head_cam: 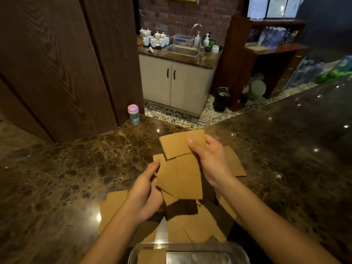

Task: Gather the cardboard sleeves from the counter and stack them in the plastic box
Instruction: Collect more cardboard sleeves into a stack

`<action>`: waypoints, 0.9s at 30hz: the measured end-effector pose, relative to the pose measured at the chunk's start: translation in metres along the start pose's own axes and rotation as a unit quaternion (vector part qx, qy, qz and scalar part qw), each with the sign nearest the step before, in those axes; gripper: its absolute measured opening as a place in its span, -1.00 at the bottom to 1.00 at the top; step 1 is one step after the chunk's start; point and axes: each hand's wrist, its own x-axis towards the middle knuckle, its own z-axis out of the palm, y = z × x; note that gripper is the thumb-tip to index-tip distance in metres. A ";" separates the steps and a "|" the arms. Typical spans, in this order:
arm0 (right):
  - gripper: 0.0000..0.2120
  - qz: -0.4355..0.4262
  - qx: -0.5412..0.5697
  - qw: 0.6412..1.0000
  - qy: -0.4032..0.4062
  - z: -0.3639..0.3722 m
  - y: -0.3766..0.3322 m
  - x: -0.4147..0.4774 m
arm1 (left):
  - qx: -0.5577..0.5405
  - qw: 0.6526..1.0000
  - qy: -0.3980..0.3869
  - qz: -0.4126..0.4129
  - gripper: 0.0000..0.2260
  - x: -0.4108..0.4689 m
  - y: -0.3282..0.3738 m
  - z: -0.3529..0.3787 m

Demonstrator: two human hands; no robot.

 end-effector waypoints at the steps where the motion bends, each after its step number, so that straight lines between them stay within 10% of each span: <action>1: -0.74 -0.016 -0.036 0.999 -0.005 0.004 0.002 -0.005 | -0.019 0.999 -0.029 -0.031 -0.59 -0.008 -0.004 0.006; 12: -0.46 -0.079 -0.043 0.995 -0.040 0.002 -0.007 -0.039 | 0.138 0.982 0.040 0.118 -0.61 -0.046 -0.025 0.014; 19: -0.45 -0.078 -0.240 0.942 -0.222 -0.021 -0.029 -0.057 | 0.174 0.967 0.032 0.184 -0.60 -0.052 -0.013 0.010; 27: -0.79 -0.040 -0.079 0.993 -0.079 -0.016 -0.018 -0.075 | 0.141 0.975 0.009 0.173 -0.62 -0.055 -0.014 0.018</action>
